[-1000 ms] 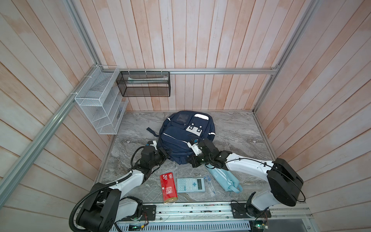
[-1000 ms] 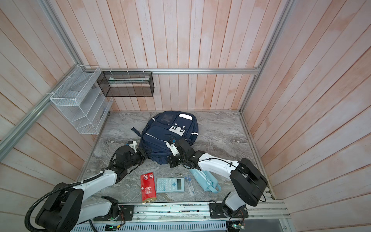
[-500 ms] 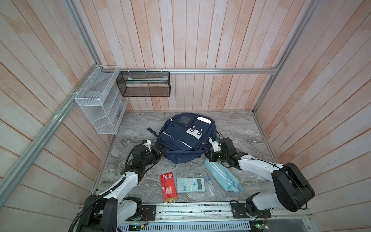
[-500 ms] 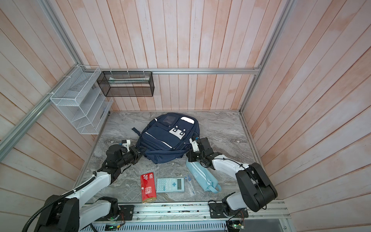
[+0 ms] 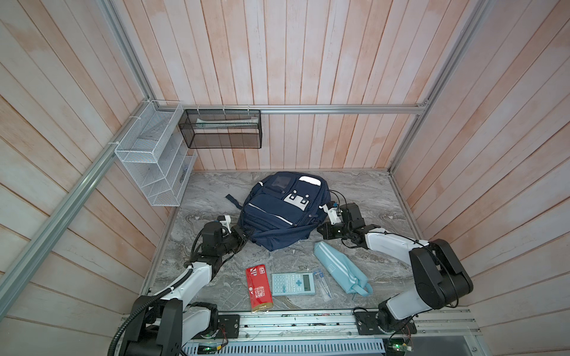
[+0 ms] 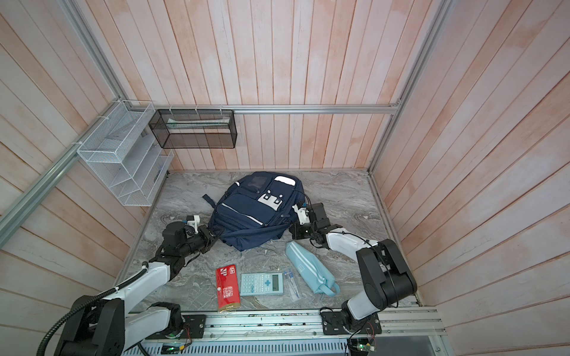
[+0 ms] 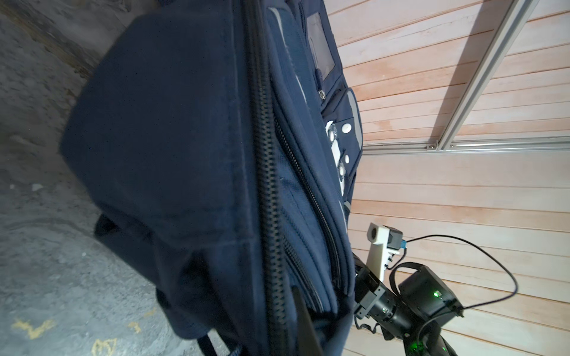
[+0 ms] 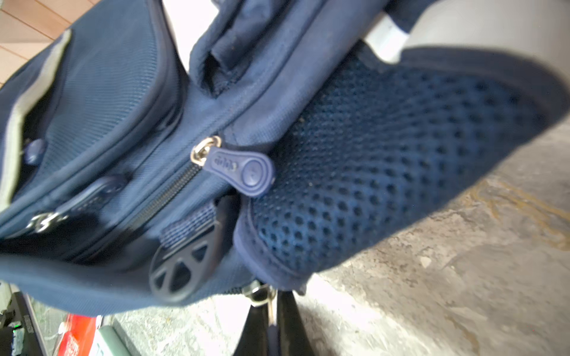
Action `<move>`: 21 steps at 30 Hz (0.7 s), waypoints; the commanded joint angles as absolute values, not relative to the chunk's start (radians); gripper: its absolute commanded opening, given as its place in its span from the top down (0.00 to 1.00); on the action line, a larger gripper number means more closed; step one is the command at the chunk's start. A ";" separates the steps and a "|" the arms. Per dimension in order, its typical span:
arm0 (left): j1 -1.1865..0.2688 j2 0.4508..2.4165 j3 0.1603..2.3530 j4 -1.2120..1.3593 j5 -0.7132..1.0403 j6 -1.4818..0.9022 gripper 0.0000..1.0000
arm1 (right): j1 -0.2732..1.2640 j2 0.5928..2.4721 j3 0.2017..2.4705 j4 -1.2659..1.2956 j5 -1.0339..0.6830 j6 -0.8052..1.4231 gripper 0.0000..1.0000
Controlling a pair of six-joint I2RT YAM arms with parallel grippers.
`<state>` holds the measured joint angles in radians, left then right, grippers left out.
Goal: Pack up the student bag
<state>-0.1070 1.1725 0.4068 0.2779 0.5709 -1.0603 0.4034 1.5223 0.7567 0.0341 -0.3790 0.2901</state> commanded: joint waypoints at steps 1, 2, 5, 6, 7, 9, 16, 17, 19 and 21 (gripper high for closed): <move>-0.021 1.218 0.483 0.348 0.438 -0.947 0.97 | 0.386 1.454 0.741 -0.063 -0.207 0.266 0.90; -0.015 1.228 0.488 0.355 0.441 -0.935 0.90 | 0.392 1.442 0.745 -0.096 -0.198 0.266 0.84; -0.014 1.221 0.490 0.350 0.421 -0.912 0.74 | 0.391 1.386 0.756 -0.154 -0.135 0.283 0.61; -0.012 1.215 0.490 0.344 0.413 -0.908 0.69 | 0.390 1.362 0.758 -0.158 -0.112 0.289 0.55; -0.009 1.208 0.493 0.332 0.405 -0.905 0.64 | 0.386 1.338 0.759 -0.154 -0.082 0.307 0.48; -0.011 1.180 0.492 0.316 0.383 -0.889 0.56 | 0.379 1.312 0.759 -0.104 -0.060 0.320 0.37; -0.208 0.964 0.490 0.153 0.191 -0.877 0.27 | 0.340 1.600 1.015 -0.122 -0.145 0.325 0.26; -0.218 0.958 0.489 0.150 0.204 -0.887 0.23 | 0.332 1.648 1.058 -0.138 -0.181 0.318 0.26; -0.273 0.966 0.492 0.153 0.191 -0.902 0.22 | 0.331 1.735 1.115 -0.130 -0.215 0.322 0.26; -0.327 1.025 0.486 0.192 0.167 -0.918 0.26 | 0.332 1.796 1.149 -0.127 -0.261 0.323 0.29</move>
